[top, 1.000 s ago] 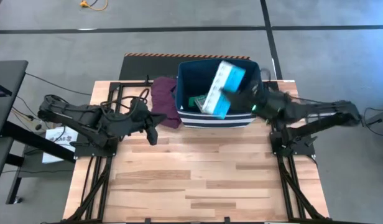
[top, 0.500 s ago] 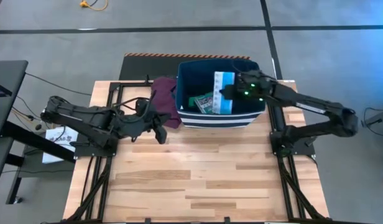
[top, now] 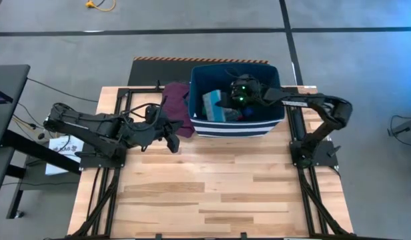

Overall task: Pick & place medical supplies in basket/bin
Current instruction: Put the white and blue medicine organizer into the blue organizer, then return to Home Position

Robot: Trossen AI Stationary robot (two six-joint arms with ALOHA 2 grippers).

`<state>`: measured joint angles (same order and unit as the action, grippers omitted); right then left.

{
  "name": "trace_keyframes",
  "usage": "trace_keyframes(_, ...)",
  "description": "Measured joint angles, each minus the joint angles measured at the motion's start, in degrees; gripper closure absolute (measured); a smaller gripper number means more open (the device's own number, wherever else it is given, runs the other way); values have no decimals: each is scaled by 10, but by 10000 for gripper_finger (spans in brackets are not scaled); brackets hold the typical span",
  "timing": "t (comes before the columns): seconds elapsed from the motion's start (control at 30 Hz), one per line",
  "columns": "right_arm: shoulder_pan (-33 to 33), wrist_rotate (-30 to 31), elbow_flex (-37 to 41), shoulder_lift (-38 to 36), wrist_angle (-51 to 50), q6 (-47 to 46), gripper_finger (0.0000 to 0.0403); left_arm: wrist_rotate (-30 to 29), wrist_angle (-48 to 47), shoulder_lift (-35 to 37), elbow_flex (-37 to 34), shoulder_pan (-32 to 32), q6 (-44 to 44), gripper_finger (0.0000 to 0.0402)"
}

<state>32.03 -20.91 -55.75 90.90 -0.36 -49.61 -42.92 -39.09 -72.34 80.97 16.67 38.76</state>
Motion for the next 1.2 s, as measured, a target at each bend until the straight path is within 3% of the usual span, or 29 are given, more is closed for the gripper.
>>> trace_keyframes(0.17, 0, -33, -1, 30, 90, -19, 175, 0, 0, 0, 0, 0, 1, 401)
trace_keyframes(0.43, 13, -130, -67, -7, 98, -20, 180, 0, 0, 0, 0, 0, -7, 401)
trace_keyframes(0.63, 14, -239, -144, -111, 99, -4, 192, 2, -2, 39, -1, 0, -47, 401)
trace_keyframes(0.83, -1, -259, -207, -249, 99, -13, 212, 7, -9, 139, -1, 0, -63, 401)
trace_keyframes(0.97, -14, -278, -231, -347, 99, 46, 224, 23, -40, 225, -1, 0, -73, 401)
trace_keyframes(1.03, -21, -294, -232, -393, 74, 73, 230, 23, -68, 261, -3, 1, -70, 401)
trace_keyframes(1.13, -46, -310, -219, -475, -85, 168, 241, 22, -80, 306, -45, 1, -60, 401)
trace_keyframes(1.2, -70, -235, -203, -542, -222, 259, 248, 26, -60, 332, -109, 4, -46, 401)
